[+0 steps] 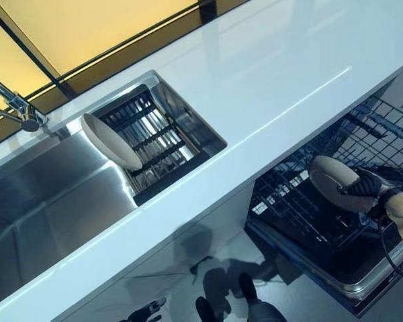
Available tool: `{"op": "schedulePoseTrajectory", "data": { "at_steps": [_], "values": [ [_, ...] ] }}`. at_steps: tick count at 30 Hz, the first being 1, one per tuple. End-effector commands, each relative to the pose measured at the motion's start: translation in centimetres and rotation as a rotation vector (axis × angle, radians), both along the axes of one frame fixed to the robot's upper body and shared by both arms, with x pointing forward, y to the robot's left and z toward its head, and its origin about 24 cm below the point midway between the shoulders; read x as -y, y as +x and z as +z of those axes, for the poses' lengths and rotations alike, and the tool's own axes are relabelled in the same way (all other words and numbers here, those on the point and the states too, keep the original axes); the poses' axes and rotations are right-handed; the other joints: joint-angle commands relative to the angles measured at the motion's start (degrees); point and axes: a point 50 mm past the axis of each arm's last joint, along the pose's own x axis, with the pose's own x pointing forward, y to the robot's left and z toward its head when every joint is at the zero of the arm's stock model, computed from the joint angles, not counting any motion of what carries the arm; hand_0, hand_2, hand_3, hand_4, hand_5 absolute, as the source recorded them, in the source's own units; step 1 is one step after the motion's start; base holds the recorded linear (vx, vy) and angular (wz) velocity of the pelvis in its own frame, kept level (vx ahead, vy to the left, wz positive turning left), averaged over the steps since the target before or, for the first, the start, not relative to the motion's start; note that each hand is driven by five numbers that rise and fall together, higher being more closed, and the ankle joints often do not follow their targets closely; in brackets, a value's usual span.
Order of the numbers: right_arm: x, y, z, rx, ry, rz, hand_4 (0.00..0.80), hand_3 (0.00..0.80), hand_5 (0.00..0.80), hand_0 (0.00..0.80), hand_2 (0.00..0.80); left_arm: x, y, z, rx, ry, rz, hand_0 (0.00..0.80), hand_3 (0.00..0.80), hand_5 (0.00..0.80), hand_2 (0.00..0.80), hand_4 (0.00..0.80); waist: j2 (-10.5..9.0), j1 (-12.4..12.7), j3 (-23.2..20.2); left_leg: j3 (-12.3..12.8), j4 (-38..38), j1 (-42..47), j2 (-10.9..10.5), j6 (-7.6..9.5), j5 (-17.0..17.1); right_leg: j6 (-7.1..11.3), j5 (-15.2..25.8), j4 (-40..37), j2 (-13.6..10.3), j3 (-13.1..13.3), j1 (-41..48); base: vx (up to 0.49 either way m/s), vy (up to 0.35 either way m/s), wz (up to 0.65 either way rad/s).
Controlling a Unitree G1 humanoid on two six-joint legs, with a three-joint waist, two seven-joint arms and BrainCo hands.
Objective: Take plates into dishwasher
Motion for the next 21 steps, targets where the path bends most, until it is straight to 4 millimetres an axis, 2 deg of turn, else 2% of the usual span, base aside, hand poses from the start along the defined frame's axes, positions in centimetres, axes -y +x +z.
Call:
{"op": "schedulePoseTrajectory", "data": {
  "at_steps": [1,5,10,21],
  "values": [
    [-0.2,1.6,2.3,0.129,-0.109,-0.051,0.8,0.8,0.8,0.8,0.8,-0.9,0.2,0.1,-0.009,0.033,-0.006,0.0,0.0,0.0,0.0,0.0,-3.71,2.3,-2.32,-1.86,-0.03,1.76,-1.62,1.13,-4.05,2.37,-2.4,0.08,-1.26,-0.51,0.0,0.0,0.0,0.0],
    [0.6,1.4,0.7,0.149,-0.136,-0.174,0.8,0.8,0.8,0.8,0.8,-0.5,0.2,0.0,-0.006,0.023,-0.012,0.0,0.0,0.0,0.0,0.0,-3.2,2.66,-2.33,-2.22,-0.03,1.76,-1.79,1.21,-4.06,2.42,-2.51,0.08,-1.36,-0.58,0.18,0.001,0.008,0.04],
    [0.1,1.6,-1.6,0.12,-0.146,-0.227,0.8,0.8,0.8,0.8,0.8,0.1,0.7,0.1,-0.003,0.011,-0.028,0.0,0.0,0.0,0.0,0.0,-2.33,3.14,-2.33,-2.78,-0.03,1.81,-1.98,1.37,-4.02,2.32,-2.59,0.08,-1.6,-0.79,0.43,0.009,0.011,0.03],
    [0.4,1.2,-4.7,0.05,-0.127,-0.319,0.8,0.8,0.8,0.8,0.8,0.4,0.9,0.1,0.004,0.005,-0.05,0.0,0.0,0.0,0.0,0.0,-1.6,4.31,-2.45,-3.56,-0.03,1.71,-2.14,1.51,-3.9,2.08,-2.83,0.08,-1.98,-1.39,0.69,0.004,0.006,0.05]
  ]
}}
